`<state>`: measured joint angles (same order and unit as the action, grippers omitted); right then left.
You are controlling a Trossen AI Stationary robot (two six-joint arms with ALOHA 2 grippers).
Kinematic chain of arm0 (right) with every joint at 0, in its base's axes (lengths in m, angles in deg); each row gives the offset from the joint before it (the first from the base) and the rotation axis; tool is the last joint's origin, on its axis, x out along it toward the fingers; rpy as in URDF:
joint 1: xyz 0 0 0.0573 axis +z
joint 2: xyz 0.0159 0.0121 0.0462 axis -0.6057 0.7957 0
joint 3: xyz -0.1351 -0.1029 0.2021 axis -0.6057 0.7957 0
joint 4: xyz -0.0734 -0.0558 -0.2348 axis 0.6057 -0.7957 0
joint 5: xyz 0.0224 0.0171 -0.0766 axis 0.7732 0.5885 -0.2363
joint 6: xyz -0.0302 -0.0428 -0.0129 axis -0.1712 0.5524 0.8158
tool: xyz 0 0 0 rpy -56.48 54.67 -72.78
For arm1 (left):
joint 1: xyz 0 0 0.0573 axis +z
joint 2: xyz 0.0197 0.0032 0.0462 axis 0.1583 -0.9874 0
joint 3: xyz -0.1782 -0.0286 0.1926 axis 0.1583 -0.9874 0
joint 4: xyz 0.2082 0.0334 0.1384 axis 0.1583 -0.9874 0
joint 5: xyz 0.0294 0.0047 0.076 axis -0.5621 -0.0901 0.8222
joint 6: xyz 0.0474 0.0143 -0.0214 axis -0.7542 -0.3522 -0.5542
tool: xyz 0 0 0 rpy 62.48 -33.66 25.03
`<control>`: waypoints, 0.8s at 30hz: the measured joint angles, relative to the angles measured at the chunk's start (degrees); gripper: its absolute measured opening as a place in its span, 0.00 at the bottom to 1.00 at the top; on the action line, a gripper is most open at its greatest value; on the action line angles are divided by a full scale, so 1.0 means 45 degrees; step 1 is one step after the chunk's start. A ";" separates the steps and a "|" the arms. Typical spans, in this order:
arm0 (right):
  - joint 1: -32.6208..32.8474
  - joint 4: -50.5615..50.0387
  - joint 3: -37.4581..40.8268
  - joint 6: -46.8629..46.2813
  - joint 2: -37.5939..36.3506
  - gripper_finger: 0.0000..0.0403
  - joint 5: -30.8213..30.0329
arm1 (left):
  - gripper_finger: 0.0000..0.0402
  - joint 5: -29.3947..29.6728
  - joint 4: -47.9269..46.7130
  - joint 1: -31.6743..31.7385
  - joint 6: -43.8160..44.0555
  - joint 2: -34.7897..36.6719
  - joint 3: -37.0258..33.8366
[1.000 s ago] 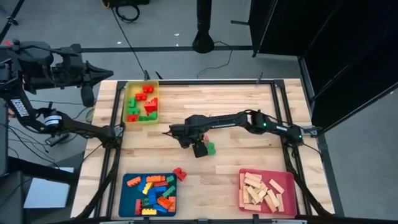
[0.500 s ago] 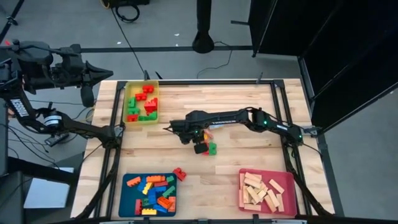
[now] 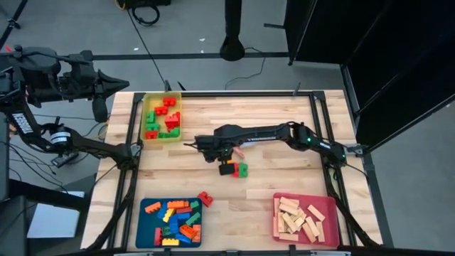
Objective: Sort blocks by size
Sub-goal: Put the yellow game piece into the blue bin
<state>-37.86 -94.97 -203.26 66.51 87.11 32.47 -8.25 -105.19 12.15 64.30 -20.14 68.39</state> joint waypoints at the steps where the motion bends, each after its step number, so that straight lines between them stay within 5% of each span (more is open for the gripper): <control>1: 0.0076 0.0166 0.0000 -0.0073 -0.0137 0.01 0.0001 | 0.01 0.0000 0.0000 0.0001 0.0000 0.0000 0.0000; 11: 0.0605 0.2112 -0.0029 -0.1341 -0.1153 0.07 -0.0660 | 0.01 0.0000 0.0000 0.0005 -0.0019 0.0000 0.0000; 20: 0.0436 0.1924 0.1440 -0.4016 -0.0907 0.68 -0.0547 | 0.01 0.0000 0.0001 0.0004 -0.0019 0.0000 0.0000; 24: 0.0197 0.1987 0.2625 -0.4967 -0.0902 0.85 -0.0557 | 0.01 0.0000 0.0001 0.0001 -0.0019 0.0000 0.0000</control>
<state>-36.98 -86.03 -191.45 44.16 83.05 29.96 -8.25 -105.18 12.15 64.22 -20.14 68.39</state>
